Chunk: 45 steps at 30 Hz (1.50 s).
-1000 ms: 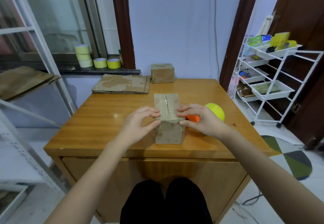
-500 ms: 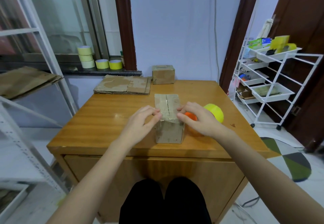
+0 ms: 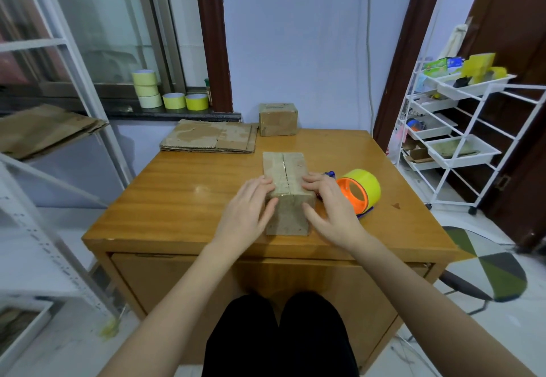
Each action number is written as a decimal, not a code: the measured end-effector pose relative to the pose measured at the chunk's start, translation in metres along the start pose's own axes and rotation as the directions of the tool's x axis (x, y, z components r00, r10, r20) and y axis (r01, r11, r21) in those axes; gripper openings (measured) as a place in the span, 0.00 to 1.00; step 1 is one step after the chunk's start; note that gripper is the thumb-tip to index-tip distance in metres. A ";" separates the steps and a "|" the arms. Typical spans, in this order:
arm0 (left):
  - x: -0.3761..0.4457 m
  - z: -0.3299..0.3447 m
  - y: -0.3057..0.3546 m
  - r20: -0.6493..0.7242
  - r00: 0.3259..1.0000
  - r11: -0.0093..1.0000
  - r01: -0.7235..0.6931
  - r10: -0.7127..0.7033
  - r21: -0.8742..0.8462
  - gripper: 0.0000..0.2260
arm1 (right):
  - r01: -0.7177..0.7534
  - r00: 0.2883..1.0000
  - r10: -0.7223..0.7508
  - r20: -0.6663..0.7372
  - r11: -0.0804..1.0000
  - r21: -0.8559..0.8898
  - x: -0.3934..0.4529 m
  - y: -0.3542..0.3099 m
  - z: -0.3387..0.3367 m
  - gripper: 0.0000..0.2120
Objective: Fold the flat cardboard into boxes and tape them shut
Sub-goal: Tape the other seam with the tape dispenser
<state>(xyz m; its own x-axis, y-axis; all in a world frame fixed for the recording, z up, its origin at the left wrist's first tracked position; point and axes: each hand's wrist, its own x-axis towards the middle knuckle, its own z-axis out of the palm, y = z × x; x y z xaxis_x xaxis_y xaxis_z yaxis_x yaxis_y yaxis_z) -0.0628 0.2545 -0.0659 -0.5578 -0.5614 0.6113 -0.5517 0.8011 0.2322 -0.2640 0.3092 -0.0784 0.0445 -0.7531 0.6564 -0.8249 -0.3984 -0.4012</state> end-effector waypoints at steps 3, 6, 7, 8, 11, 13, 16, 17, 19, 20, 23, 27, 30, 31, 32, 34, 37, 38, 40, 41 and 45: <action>0.002 0.001 0.007 -0.059 0.995 0.995 0.079 -0.082 -0.060 0.18 | -0.067 0.997 0.068 -0.039 0.998 0.020 0.006 -0.007 0.001 0.20; 0.008 -0.001 0.008 -0.101 0.987 0.986 0.114 -0.126 -0.118 0.16 | -0.073 0.994 0.077 -0.079 0.996 0.049 0.011 -0.007 0.002 0.18; 0.010 -0.002 0.007 -0.100 0.986 0.983 0.118 -0.132 -0.140 0.15 | -0.072 0.994 0.078 -0.082 0.995 0.074 0.012 -0.006 0.001 0.17; 0.012 -0.003 0.005 -0.090 0.986 0.978 0.126 -0.143 -0.167 0.14 | -0.075 0.994 0.083 -0.075 0.992 0.097 0.013 -0.004 -0.001 0.17; 0.015 -0.008 -0.001 -0.036 0.984 0.958 0.163 -0.176 -0.237 0.12 | -0.090 0.995 0.098 -0.031 0.977 0.196 0.014 0.002 -0.008 0.13; 0.015 -0.009 -0.005 -0.004 0.984 0.945 0.170 -0.178 -0.280 0.11 | -0.105 0.994 0.106 0.009 0.956 0.275 0.012 0.004 -0.011 0.12; 0.014 -0.010 -0.009 0.031 0.985 0.924 0.169 -0.169 -0.342 0.08 | -0.123 0.992 0.106 0.071 0.944 0.305 0.011 0.005 -0.015 0.12; 0.013 -0.010 -0.010 0.038 0.986 0.923 0.167 -0.164 -0.347 0.08 | -0.123 0.991 0.102 0.084 0.945 0.304 0.011 0.006 -0.016 0.12; 0.013 -0.010 -0.011 0.046 0.987 0.925 0.160 -0.154 -0.345 0.08 | -0.118 0.991 0.094 0.096 0.949 0.292 0.011 0.007 -0.017 0.12; 0.012 -0.010 -0.011 0.053 0.988 0.925 0.158 -0.148 -0.345 0.08 | -0.114 0.991 0.089 0.098 0.952 0.285 0.011 0.008 -0.017 0.12; 0.012 -0.012 -0.012 0.091 0.987 0.921 0.157 -0.133 -0.357 0.09 | -0.112 0.990 0.084 0.110 0.952 0.284 0.009 0.007 -0.019 0.12; 0.010 -0.018 -0.013 0.130 0.983 0.897 0.174 -0.132 -0.405 0.11 | -0.220 0.963 0.151 0.222 0.919 0.327 0.011 0.003 -0.026 0.14; 0.011 -0.020 -0.007 0.151 0.975 0.906 0.208 -0.162 -0.369 0.09 | -0.463 0.885 0.318 0.340 0.686 0.561 0.011 0.000 -0.035 0.13; 0.011 -0.019 -0.004 0.164 0.970 0.909 0.226 -0.178 -0.349 0.11 | -0.510 0.859 0.374 0.349 0.580 0.635 0.010 -0.002 -0.037 0.13; 0.011 -0.018 -0.001 0.170 0.966 0.910 0.240 -0.192 -0.337 0.12 | -0.527 0.843 0.422 0.334 0.520 0.672 0.009 -0.003 -0.037 0.14; 0.012 -0.016 0.004 0.146 0.962 0.904 0.266 -0.229 -0.335 0.13 | -0.535 0.833 0.465 0.301 0.536 0.653 0.006 -0.006 -0.035 0.17; 0.012 -0.015 0.012 0.054 0.954 0.874 0.292 -0.295 -0.388 0.12 | -0.564 0.821 0.492 0.290 0.615 0.551 -0.002 -0.004 -0.029 0.22; 0.012 -0.016 0.015 0.017 0.949 0.866 0.294 -0.314 -0.405 0.12 | -0.579 0.809 0.514 0.286 0.613 0.538 -0.004 -0.003 -0.028 0.23; 0.012 -0.018 0.021 -0.039 0.939 0.850 0.291 -0.342 -0.440 0.12 | -0.632 0.760 0.583 0.288 0.558 0.538 -0.003 -0.007 -0.029 0.22; 0.012 -0.018 0.023 -0.062 0.936 0.843 0.282 -0.346 -0.458 0.12 | -0.667 0.722 0.621 0.306 0.505 0.547 -0.002 -0.012 -0.029 0.20; 0.012 -0.018 0.028 -0.131 0.924 0.820 0.245 -0.359 -0.517 0.12 | -0.761 0.540 0.653 0.530 0.111 0.639 0.004 -0.025 -0.023 0.23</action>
<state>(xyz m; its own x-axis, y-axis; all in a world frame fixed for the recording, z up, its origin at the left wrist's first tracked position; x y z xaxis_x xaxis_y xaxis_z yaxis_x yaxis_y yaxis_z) -0.0741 0.2740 -0.0388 -0.2361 -0.7789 0.5811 -0.2682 0.6270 0.7314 -0.2563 0.3279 -0.0506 -0.2160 -0.9448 -0.2465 0.2348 0.1948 -0.9523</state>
